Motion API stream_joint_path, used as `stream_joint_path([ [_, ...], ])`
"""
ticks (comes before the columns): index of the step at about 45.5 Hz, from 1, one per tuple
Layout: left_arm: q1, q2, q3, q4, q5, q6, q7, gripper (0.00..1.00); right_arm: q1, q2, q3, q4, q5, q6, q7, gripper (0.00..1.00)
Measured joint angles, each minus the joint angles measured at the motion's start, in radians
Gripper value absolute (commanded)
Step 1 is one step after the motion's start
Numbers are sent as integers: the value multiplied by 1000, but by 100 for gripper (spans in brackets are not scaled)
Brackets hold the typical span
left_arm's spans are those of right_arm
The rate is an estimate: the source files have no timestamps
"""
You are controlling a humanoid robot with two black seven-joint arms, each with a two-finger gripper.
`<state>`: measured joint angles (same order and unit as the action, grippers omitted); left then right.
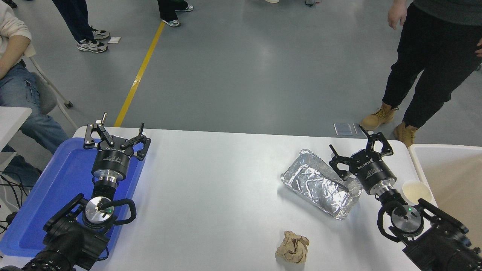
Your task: Pick up paper cup place in dustbin
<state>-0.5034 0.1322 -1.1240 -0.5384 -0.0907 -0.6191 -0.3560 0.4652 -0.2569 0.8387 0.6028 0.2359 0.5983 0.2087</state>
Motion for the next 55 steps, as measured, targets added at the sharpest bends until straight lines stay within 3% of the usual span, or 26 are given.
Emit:
stream_joint_path([
  [30, 0, 1, 1, 0, -1, -1, 0, 100, 31, -14, -12, 17, -25, -1, -1, 100],
  [55, 0, 1, 1, 0, -1, -1, 0, 100, 340, -254, -167, 113, -374, -17, -9, 100],
])
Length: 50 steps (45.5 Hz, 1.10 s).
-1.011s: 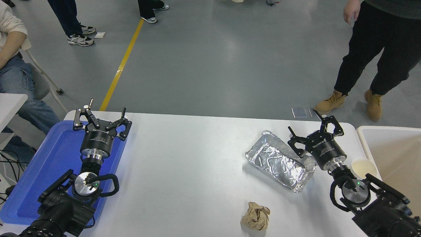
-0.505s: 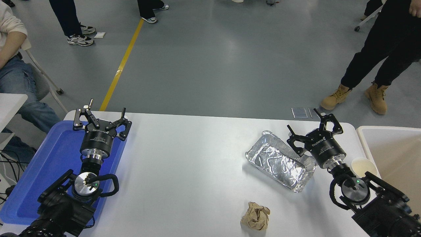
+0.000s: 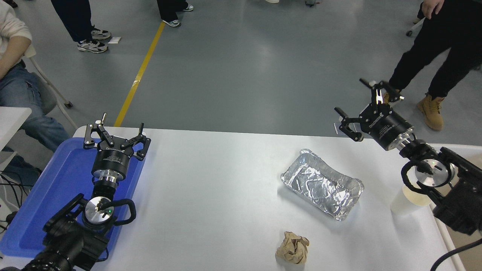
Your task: Pick up paper cup place in dustbin
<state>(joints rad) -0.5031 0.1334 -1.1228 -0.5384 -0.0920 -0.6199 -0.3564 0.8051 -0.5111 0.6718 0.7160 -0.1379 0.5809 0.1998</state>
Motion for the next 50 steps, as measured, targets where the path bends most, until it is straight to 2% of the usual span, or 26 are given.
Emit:
stream_joint_path([
  [14, 0, 0, 0, 0, 0, 0, 0, 100, 309, -148, -407, 124, -59, -1, 8, 100],
  [24, -1, 1, 0, 0, 1, 0, 1, 100, 572, -204, -772, 183, -71, 3, 5, 100],
  [38, 0, 1, 0, -1, 1, 0, 2, 100, 940, -170, -1316, 247, -126, 6, 4, 100],
  [50, -1, 2, 0, -1, 1, 0, 2, 100, 1145, -128, -1570, 365, -285, 7, 2, 100],
])
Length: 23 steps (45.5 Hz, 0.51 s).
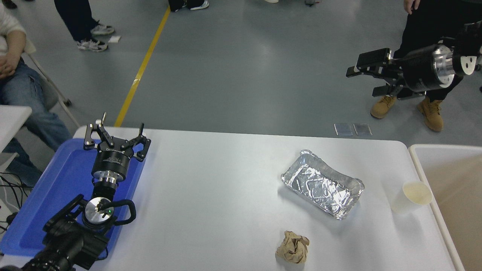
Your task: Pick up paper cup place in dustbin
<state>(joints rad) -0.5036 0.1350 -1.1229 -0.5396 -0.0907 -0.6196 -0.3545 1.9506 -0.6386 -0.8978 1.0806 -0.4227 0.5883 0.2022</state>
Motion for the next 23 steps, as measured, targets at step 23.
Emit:
stream_joint_path([
  [23, 0, 0, 0, 0, 0, 0, 1, 100, 274, 129, -303, 378, -141, 1, -10, 100],
])
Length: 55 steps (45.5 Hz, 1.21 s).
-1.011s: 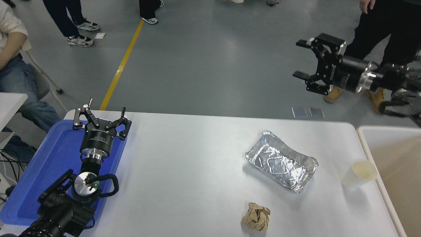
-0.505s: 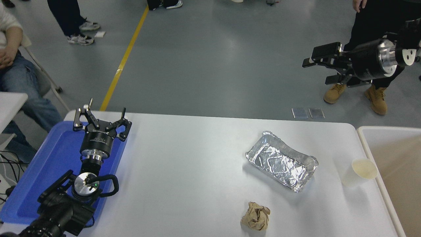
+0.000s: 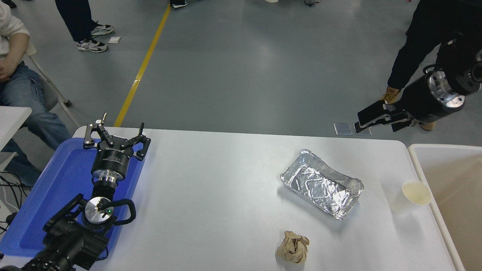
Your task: Pick up paper cup place in dustbin
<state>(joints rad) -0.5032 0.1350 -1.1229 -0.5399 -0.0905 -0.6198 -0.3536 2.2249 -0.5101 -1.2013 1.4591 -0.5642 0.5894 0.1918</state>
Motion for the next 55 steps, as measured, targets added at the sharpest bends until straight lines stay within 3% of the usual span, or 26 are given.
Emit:
stream_joint_path([
  [12, 0, 0, 0, 0, 0, 0, 0, 100, 137, 112, -131, 112, 78, 27, -31, 100],
  [26, 0, 0, 0, 0, 0, 0, 1, 100, 253, 215, -178, 165, 404, 136, -135, 100],
  [33, 0, 0, 0, 0, 0, 0, 1, 100, 298, 244, -184, 198, 510, 168, -170, 100],
  [43, 0, 0, 0, 0, 0, 0, 0, 100, 338, 271, -183, 237, 588, 186, -189, 100],
  [55, 0, 0, 0, 0, -1, 0, -2, 100, 351, 265, -189, 251, 599, 193, -196, 100],
])
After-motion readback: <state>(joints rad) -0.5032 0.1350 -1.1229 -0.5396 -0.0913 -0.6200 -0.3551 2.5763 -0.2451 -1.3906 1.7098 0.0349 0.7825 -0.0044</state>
